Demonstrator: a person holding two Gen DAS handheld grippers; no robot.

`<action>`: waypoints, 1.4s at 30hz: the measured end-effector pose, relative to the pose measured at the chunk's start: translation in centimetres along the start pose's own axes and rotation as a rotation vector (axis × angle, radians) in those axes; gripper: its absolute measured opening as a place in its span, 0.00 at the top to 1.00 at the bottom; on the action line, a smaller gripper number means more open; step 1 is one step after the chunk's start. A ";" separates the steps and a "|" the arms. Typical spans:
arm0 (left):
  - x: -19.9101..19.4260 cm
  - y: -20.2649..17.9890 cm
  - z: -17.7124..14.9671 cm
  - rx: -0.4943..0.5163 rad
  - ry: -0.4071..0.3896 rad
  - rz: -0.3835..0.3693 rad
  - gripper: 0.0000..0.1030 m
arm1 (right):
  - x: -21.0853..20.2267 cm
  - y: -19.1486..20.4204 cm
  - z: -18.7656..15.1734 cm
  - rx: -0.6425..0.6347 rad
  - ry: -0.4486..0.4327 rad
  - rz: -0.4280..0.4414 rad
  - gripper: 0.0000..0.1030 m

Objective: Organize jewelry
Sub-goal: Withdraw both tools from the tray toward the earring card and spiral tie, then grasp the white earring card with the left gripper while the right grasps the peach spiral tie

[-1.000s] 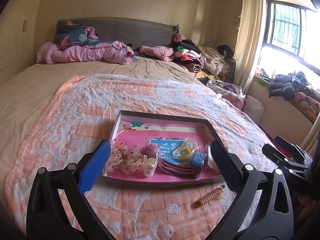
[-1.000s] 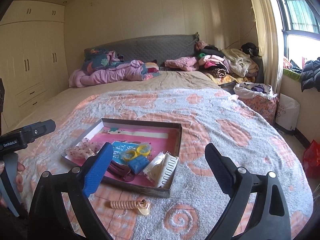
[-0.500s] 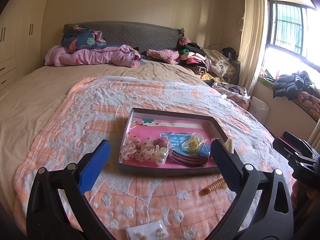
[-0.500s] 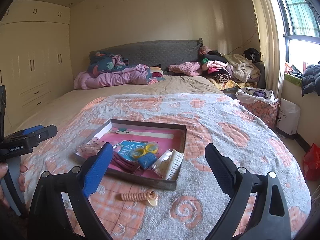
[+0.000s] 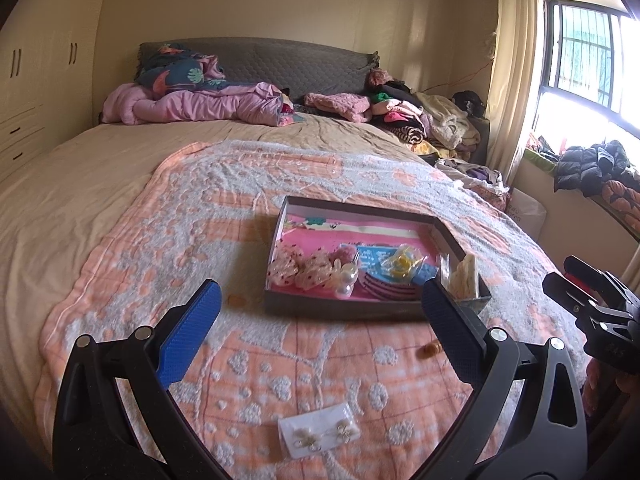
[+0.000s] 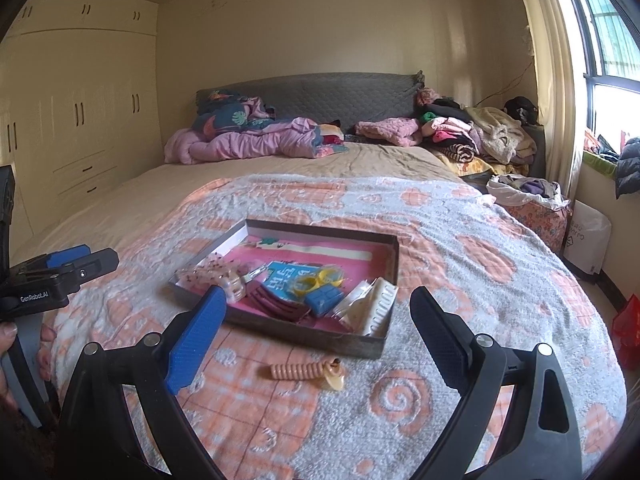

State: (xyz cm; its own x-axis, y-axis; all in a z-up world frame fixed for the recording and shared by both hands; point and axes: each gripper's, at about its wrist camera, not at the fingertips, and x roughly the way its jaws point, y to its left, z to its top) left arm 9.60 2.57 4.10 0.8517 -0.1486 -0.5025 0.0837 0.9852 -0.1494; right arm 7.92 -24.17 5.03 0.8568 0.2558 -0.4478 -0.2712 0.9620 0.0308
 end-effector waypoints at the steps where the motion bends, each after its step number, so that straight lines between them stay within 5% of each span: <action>1: -0.1 0.1 -0.3 0.000 0.004 0.001 0.11 | 0.1 0.1 -0.1 -0.003 0.005 0.003 0.12; 21: 2.7 1.0 -9.4 -0.041 0.273 -0.014 0.11 | 6.4 0.3 -5.8 -0.040 0.225 0.001 0.12; 28: 4.5 0.1 -10.5 -0.030 0.298 -0.005 0.12 | 8.6 -0.2 -6.8 -0.070 0.275 0.005 0.12; 32: 5.3 -0.3 -10.6 -0.011 0.310 -0.003 0.42 | 10.2 0.2 -7.0 -0.093 0.305 0.022 0.12; 42: 4.8 -0.3 -9.8 -0.004 0.286 -0.056 0.45 | 13.7 1.2 -7.2 -0.103 0.358 0.030 0.13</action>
State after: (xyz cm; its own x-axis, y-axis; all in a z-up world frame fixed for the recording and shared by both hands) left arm 8.58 0.76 -6.55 0.6652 -0.2212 -0.7131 0.1239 0.9746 -0.1868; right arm 16.11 -20.16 -7.51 0.6447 0.2169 -0.7331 -0.3526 0.9352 -0.0334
